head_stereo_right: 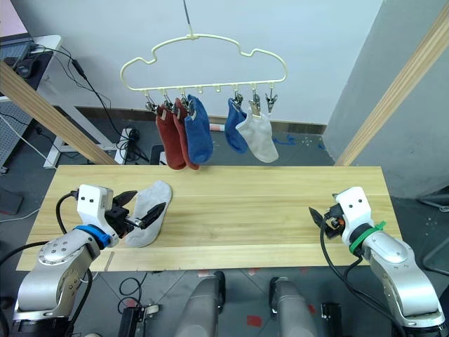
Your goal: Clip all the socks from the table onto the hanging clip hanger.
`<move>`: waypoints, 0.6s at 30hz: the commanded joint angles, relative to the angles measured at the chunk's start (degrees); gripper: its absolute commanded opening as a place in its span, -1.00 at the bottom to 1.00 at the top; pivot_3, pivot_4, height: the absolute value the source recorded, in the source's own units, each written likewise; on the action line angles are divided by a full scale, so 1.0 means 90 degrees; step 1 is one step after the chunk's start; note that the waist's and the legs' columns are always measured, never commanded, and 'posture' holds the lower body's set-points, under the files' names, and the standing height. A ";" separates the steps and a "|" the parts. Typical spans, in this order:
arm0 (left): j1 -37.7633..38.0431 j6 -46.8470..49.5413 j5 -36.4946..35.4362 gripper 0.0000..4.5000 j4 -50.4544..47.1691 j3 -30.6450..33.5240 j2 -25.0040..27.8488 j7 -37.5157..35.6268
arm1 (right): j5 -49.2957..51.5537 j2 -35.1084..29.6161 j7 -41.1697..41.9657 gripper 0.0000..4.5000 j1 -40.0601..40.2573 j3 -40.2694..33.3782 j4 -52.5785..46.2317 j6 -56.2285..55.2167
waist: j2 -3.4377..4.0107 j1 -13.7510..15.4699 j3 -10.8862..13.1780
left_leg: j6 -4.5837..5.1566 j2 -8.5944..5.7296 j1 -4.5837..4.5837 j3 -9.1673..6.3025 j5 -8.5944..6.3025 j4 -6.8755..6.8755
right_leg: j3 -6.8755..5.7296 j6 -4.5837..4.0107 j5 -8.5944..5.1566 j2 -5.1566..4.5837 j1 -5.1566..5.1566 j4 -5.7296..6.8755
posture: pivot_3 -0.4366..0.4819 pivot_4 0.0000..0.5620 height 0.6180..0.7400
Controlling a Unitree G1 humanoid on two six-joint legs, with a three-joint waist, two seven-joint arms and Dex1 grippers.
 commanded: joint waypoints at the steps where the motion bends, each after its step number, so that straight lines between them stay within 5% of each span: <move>1: 0.0064 -0.0121 0.0015 0.99 -0.0250 0.0080 -0.0010 0.0034 | -0.0038 -0.0003 -0.0022 0.73 -0.0002 -0.0161 -0.0287 0.0032 | 0.0000 0.0000 0.0000 | 0.0000 0.0000 0.0001 0.0000 0.0000 0.0000 | 0.0000 0.0000 0.0000 0.0000 0.0000 0.0002 | 0.35 0.19 1.00; 18: 0.0131 -0.0198 0.0015 0.99 -0.0231 0.0103 -0.0028 -0.0012 | 0.0049 0.0010 0.0026 0.73 -0.0139 -0.0175 -0.0305 0.0133 | 0.0000 0.0002 -0.0002 | 0.0001 -0.0001 0.0002 -0.0002 0.0000 0.0005 | -0.0001 -0.0002 0.0002 0.0002 0.0004 0.0006 | 0.36 0.18 1.00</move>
